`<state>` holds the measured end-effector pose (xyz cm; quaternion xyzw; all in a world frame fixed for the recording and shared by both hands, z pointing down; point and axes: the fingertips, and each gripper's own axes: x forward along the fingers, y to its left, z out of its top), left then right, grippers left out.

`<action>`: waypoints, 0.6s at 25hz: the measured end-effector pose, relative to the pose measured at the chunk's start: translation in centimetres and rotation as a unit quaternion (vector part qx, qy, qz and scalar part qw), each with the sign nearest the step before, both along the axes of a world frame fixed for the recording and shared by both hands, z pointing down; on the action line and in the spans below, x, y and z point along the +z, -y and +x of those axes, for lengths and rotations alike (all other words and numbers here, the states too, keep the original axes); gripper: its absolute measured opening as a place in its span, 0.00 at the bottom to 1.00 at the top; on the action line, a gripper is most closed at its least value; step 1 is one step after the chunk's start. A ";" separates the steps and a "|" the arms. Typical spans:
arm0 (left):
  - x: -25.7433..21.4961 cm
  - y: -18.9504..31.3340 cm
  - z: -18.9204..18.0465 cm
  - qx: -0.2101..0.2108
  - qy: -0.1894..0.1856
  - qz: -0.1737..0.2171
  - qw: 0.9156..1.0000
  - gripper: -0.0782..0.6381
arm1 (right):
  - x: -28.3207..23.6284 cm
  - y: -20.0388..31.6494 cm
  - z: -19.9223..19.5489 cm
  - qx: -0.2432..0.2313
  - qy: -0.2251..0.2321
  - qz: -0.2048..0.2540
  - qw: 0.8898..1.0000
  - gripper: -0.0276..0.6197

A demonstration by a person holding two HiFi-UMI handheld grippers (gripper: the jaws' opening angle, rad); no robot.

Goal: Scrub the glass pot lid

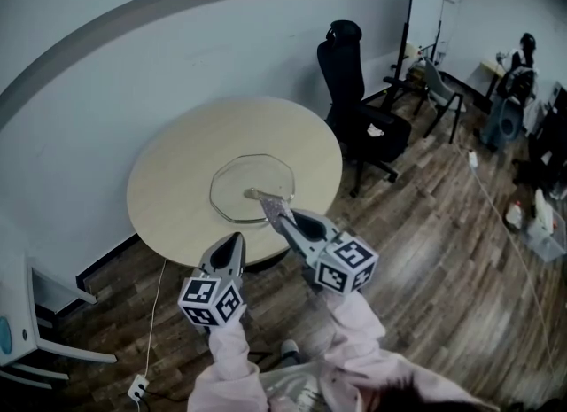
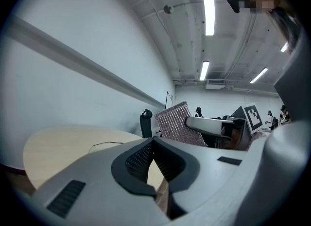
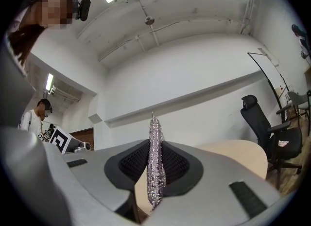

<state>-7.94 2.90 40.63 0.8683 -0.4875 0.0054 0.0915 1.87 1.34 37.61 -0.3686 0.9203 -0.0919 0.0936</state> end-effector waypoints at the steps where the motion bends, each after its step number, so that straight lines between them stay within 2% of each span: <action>1: 0.0 0.4 0.0 0.002 -0.001 0.000 1.000 0.10 | 0.1 0.4 0.0 0.002 -0.001 0.000 1.000 0.17; 15: 0.4 5.5 -0.9 0.024 0.001 -0.003 1.000 0.10 | 0.5 5.0 -0.6 0.025 0.001 -0.005 1.000 0.17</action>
